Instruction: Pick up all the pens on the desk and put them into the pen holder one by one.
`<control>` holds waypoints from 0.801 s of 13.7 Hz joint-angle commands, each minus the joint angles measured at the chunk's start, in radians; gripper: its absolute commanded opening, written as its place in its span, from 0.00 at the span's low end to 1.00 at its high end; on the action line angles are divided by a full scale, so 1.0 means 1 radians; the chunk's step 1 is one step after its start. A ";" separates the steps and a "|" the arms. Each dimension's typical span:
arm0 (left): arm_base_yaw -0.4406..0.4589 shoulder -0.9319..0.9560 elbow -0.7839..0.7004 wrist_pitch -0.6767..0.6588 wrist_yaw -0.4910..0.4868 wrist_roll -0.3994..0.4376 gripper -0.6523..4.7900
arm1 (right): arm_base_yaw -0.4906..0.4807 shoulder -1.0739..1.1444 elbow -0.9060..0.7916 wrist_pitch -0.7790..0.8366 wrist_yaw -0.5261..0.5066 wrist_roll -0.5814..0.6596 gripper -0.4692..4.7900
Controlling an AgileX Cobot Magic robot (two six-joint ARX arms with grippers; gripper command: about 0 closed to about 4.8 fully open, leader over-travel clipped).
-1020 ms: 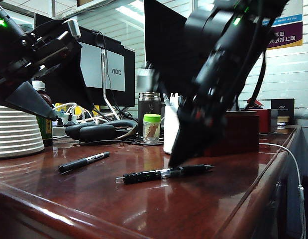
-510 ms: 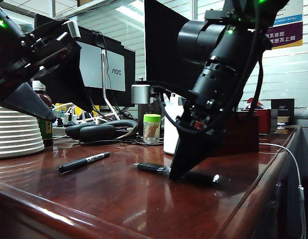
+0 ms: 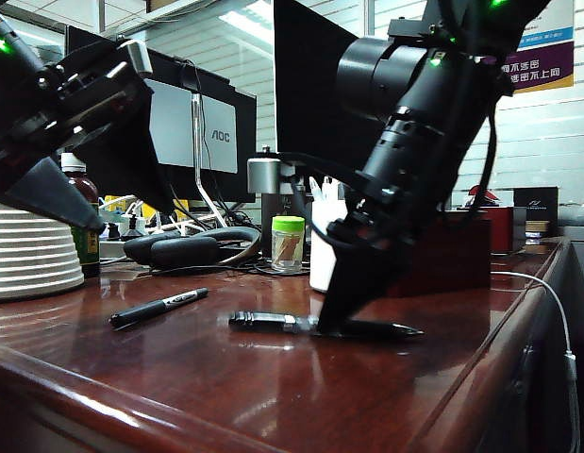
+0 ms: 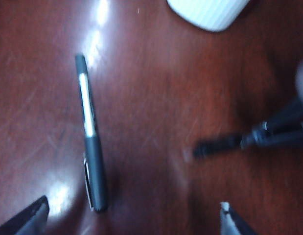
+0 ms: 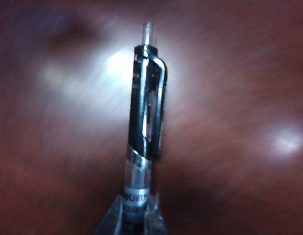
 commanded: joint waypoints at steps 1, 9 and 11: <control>-0.002 -0.002 0.006 -0.006 -0.002 0.004 1.00 | 0.001 -0.081 0.035 0.176 -0.084 0.182 0.07; -0.001 -0.002 0.006 -0.004 -0.002 0.004 1.00 | -0.126 -0.241 0.041 0.810 0.029 0.584 0.07; -0.001 -0.002 0.006 0.005 -0.003 0.004 1.00 | -0.179 -0.215 0.036 0.864 0.038 0.623 0.07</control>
